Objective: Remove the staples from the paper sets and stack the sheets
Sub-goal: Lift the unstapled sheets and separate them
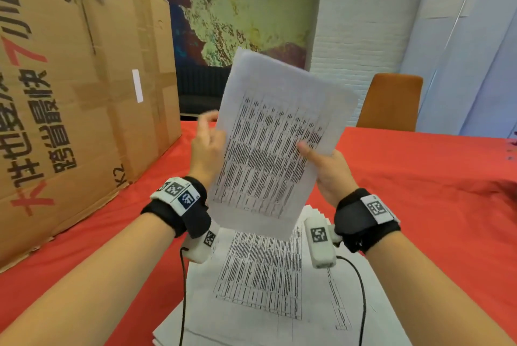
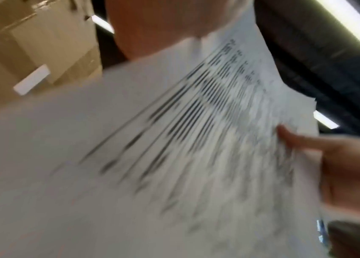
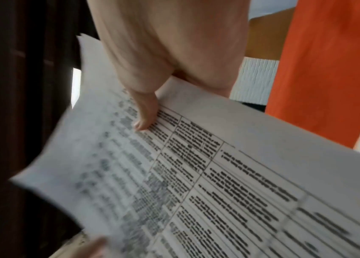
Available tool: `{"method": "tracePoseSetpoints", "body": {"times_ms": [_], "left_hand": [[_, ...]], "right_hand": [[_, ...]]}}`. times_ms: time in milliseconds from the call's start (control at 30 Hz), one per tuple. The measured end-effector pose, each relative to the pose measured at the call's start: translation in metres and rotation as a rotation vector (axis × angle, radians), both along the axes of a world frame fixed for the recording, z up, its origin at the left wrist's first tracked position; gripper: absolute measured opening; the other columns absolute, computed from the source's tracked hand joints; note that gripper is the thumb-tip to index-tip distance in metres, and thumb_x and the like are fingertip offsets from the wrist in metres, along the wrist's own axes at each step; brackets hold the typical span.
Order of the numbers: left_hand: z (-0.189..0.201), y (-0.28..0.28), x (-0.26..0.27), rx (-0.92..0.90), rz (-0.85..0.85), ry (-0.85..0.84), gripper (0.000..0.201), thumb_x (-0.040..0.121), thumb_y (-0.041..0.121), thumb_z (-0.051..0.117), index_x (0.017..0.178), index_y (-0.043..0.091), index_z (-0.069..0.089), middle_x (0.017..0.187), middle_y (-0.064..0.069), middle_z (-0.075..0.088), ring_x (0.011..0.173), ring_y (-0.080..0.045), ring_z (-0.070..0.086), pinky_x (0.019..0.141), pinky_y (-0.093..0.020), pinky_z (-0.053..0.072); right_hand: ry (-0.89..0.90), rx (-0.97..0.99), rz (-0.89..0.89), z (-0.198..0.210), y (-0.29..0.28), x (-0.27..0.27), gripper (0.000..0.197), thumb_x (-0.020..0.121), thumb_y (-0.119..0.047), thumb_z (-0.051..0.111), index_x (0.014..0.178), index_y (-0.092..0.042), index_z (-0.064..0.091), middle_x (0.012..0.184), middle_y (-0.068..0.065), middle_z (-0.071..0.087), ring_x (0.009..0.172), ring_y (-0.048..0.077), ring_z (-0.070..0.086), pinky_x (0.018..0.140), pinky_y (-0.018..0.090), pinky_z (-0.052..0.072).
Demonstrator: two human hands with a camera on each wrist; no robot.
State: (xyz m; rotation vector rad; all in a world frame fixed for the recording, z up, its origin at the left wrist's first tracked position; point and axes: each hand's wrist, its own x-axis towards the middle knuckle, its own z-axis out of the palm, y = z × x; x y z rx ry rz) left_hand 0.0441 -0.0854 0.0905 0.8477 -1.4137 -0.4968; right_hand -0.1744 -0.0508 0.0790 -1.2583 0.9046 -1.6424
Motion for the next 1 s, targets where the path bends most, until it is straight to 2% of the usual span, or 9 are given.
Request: {"method": "tracePoseSetpoints", "body": {"times_ms": [100,267,367,433,567,633,767,900,1000], "left_hand": [[-0.021,-0.002,0.002,0.115,0.036,-0.022,0.025,0.091,0.003,0.040,0.076,0.020,0.052,0.067,0.003,0.049,0.056,-0.013,0.045,0.051,-0.026,0.037],[-0.036,0.004,0.000,0.120,0.012,0.239,0.019,0.098,0.007,0.038,0.107,0.017,0.051,0.092,0.013,0.057,0.078,0.006,0.054,0.067,-0.007,0.043],[-0.050,-0.002,0.001,0.234,-0.015,0.154,0.018,0.097,0.010,0.038,0.091,0.016,0.054,0.083,0.006,0.054,0.073,-0.005,0.049,0.073,-0.021,0.039],[-0.058,-0.003,0.002,0.287,0.006,0.075,0.019,0.093,0.009,0.037,0.084,0.007,0.054,0.079,-0.004,0.052,0.070,-0.014,0.045,0.067,-0.031,0.036],[-0.058,0.007,-0.001,0.231,0.096,0.076,0.021,0.087,-0.002,0.035,0.074,0.010,0.046,0.063,0.004,0.042,0.044,0.002,0.037,0.043,-0.013,0.030],[-0.055,0.009,-0.001,0.192,0.104,0.050,0.019,0.087,-0.003,0.037,0.075,0.010,0.043,0.063,0.004,0.040,0.045,0.002,0.035,0.043,-0.013,0.027],[-0.036,0.011,0.004,0.141,-0.012,0.105,0.020,0.092,-0.001,0.041,0.101,0.013,0.051,0.084,0.004,0.060,0.070,-0.005,0.054,0.061,-0.019,0.045],[-0.013,0.015,0.004,-0.037,-0.078,0.087,0.059,0.089,-0.006,0.046,0.133,0.031,0.032,0.102,0.020,0.062,0.078,0.002,0.061,0.068,-0.022,0.052],[0.004,0.018,0.003,-0.209,-0.044,-0.086,0.081,0.086,-0.007,0.049,0.140,0.046,0.020,0.125,0.001,0.054,0.091,-0.026,0.063,0.069,-0.035,0.056]], "right_hand": [[0.032,0.002,0.022,0.007,0.002,-0.003,0.026,0.081,-0.020,0.066,0.106,-0.012,0.065,0.107,0.012,0.067,0.095,0.026,0.064,0.090,0.045,0.051],[0.291,0.182,0.166,-0.030,0.007,-0.002,0.035,0.086,-0.021,0.065,0.115,-0.001,0.063,0.115,0.018,0.067,0.101,0.031,0.067,0.093,0.047,0.052],[0.138,0.155,0.125,-0.043,0.007,0.001,0.045,0.085,-0.026,0.062,0.122,0.000,0.059,0.120,0.020,0.064,0.110,0.036,0.063,0.099,0.054,0.046],[0.084,0.133,0.153,-0.041,0.006,0.002,0.045,0.087,-0.022,0.062,0.128,-0.004,0.055,0.125,0.017,0.063,0.115,0.034,0.061,0.101,0.051,0.046],[0.158,0.096,0.114,-0.039,0.002,0.005,0.037,0.092,-0.011,0.059,0.127,-0.001,0.055,0.124,0.018,0.063,0.114,0.035,0.061,0.100,0.054,0.045],[0.172,0.095,0.047,-0.036,0.000,0.003,0.032,0.093,-0.008,0.058,0.124,-0.001,0.058,0.119,0.016,0.066,0.110,0.034,0.063,0.098,0.056,0.047],[0.283,0.076,0.063,-0.027,0.004,-0.004,0.038,0.088,-0.009,0.066,0.124,-0.007,0.057,0.116,0.009,0.068,0.106,0.027,0.066,0.092,0.046,0.053],[0.412,-0.090,-0.180,-0.005,0.002,-0.004,0.066,0.081,-0.007,0.074,0.135,-0.015,0.038,0.118,-0.009,0.062,0.103,0.001,0.064,0.097,0.035,0.051],[0.628,-0.399,-0.381,0.023,0.006,-0.005,0.091,0.080,-0.003,0.072,0.148,-0.023,0.016,0.134,-0.020,0.042,0.113,-0.001,0.052,0.101,0.012,0.040]]}}
